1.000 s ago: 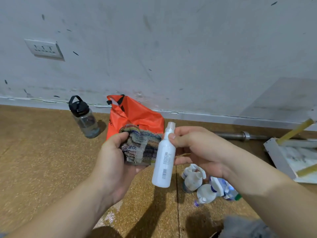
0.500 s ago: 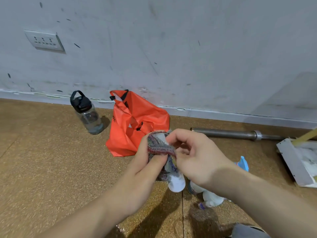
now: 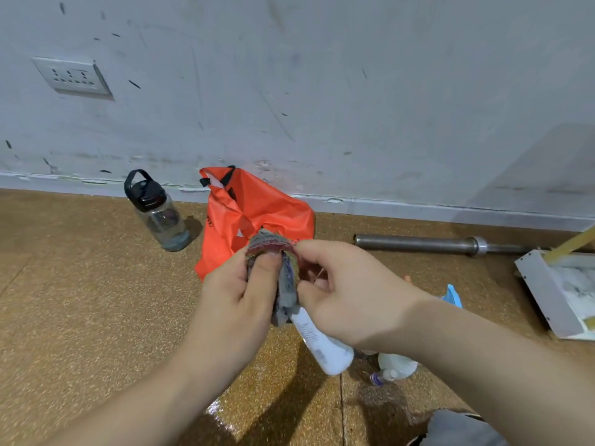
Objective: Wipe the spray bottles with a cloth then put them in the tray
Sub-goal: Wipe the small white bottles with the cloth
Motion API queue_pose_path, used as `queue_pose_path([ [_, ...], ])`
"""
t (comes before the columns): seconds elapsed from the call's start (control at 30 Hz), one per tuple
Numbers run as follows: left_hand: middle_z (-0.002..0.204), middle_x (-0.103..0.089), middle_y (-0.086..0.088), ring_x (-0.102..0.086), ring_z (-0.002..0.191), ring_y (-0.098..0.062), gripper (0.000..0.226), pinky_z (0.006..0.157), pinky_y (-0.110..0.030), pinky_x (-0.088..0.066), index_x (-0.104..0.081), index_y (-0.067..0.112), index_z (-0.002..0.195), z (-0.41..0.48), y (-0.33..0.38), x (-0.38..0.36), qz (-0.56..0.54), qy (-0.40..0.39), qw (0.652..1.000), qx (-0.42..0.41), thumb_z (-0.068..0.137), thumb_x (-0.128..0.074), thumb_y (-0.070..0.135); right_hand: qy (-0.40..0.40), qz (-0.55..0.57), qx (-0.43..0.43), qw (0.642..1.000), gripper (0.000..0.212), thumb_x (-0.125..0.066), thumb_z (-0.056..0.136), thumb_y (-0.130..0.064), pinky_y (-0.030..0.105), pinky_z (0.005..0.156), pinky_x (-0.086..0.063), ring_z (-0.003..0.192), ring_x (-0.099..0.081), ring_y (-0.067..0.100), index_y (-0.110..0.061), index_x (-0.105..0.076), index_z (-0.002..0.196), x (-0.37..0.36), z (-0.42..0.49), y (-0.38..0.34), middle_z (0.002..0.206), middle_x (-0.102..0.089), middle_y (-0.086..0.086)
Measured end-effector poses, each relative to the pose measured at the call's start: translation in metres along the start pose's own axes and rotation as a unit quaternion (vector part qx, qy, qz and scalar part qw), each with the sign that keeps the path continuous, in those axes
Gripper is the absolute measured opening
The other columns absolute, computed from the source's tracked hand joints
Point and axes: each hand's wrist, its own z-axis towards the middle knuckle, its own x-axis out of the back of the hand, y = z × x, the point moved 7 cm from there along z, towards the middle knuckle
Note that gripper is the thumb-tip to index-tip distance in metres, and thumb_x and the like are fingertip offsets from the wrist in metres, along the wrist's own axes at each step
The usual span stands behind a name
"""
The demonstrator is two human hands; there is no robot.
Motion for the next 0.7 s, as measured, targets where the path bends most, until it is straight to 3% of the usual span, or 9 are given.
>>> queue_pose_path([
  [0.07,0.059,-0.064,0.003,-0.057,0.055,-0.008,0.037,0.052,-0.017,-0.044,-0.062,0.012,0.075,0.0,0.0,0.0,-0.005,0.026,1.0,0.001,0.107,-0.047,0.022,0.022,0.084,-0.037,0.995,0.009,-0.061,0.095,-0.008,0.028,0.056,-0.035,0.058,-0.037,0.012,-0.011,-0.059,0.087,0.003,0.0,0.005,0.069,-0.046,0.005],
  [0.13,0.081,-0.075,0.006,-0.068,0.075,-0.007,0.028,0.069,-0.02,-0.053,-0.069,0.018,0.098,-0.004,-0.007,-0.006,-0.059,0.017,0.998,0.028,0.106,-0.047,0.034,0.054,0.164,-0.068,0.983,0.011,-0.063,0.095,-0.005,0.028,0.058,-0.037,0.059,-0.04,0.012,-0.009,-0.063,0.085,0.008,-0.001,0.01,0.07,-0.048,0.004],
  [0.2,0.108,-0.078,0.011,-0.071,0.105,-0.01,0.035,0.095,-0.034,-0.054,-0.068,0.03,0.12,-0.01,-0.023,-0.019,-0.119,-0.014,0.989,0.091,0.1,-0.052,0.053,0.072,0.209,-0.085,0.971,0.019,-0.061,0.093,0.001,0.032,0.064,-0.039,0.063,-0.044,0.015,-0.012,-0.066,0.08,0.011,-0.001,0.014,0.07,-0.05,0.005],
  [0.3,0.123,-0.076,-0.003,-0.07,0.12,-0.024,0.045,0.112,-0.056,-0.045,-0.068,0.028,0.129,-0.017,-0.036,-0.036,-0.273,-0.047,0.935,0.222,0.092,-0.066,0.053,0.052,0.249,-0.085,0.963,0.025,-0.065,0.095,-0.001,0.038,0.065,-0.045,0.065,-0.05,0.015,-0.019,-0.069,0.078,0.009,-0.003,0.012,0.074,-0.054,0.011],
  [0.37,0.13,-0.072,-0.012,-0.066,0.126,-0.031,0.05,0.114,-0.061,-0.043,-0.066,0.017,0.135,-0.017,-0.036,-0.043,-0.337,-0.088,0.899,0.265,0.093,-0.065,0.046,0.044,0.224,-0.042,0.973,0.011,-0.07,0.095,-0.009,0.048,0.074,-0.054,0.074,-0.057,0.021,-0.018,-0.073,0.09,0.017,-0.003,0.004,0.091,-0.062,0.023],
  [0.47,0.132,-0.072,-0.004,-0.068,0.123,-0.021,0.043,0.107,-0.048,-0.049,-0.072,0.026,0.127,-0.017,-0.024,-0.043,-0.337,-0.15,0.893,0.259,0.098,-0.05,0.048,0.025,0.142,0.035,0.989,0.009,-0.072,0.094,-0.009,0.038,0.083,-0.056,0.084,-0.068,0.025,-0.016,-0.076,0.099,0.021,-0.006,-0.013,0.096,-0.073,0.012],
  [0.57,0.129,-0.074,-0.003,-0.07,0.118,-0.019,0.047,0.101,-0.044,-0.048,-0.075,0.028,0.12,-0.016,-0.021,-0.042,-0.327,-0.171,0.888,0.274,0.094,-0.049,0.057,0.03,0.099,0.063,0.993,0.009,-0.07,0.094,-0.008,0.031,0.077,-0.053,0.084,-0.065,0.02,-0.015,-0.073,0.098,0.011,-0.01,-0.022,0.091,-0.071,0.007],
  [0.63,0.118,-0.078,-0.001,-0.073,0.11,-0.017,0.042,0.101,-0.044,-0.053,-0.075,0.023,0.116,-0.017,-0.027,-0.04,-0.306,-0.126,0.905,0.269,0.098,-0.049,0.05,0.07,0.099,0.048,0.992,0.009,-0.069,0.096,-0.011,0.025,0.072,-0.051,0.074,-0.06,0.011,-0.02,-0.071,0.095,0.017,-0.004,-0.012,0.086,-0.069,0.002],
  [0.7,0.101,-0.08,0.014,-0.073,0.099,-0.002,0.024,0.099,-0.037,-0.055,-0.072,0.034,0.109,-0.023,-0.03,-0.037,-0.204,-0.067,0.948,0.237,0.105,-0.049,0.036,0.12,0.161,-0.003,0.98,0.002,-0.071,0.095,-0.022,0.026,0.074,-0.051,0.071,-0.055,0.008,-0.02,-0.07,0.094,0.028,0.003,0.007,0.081,-0.064,-0.001],
])
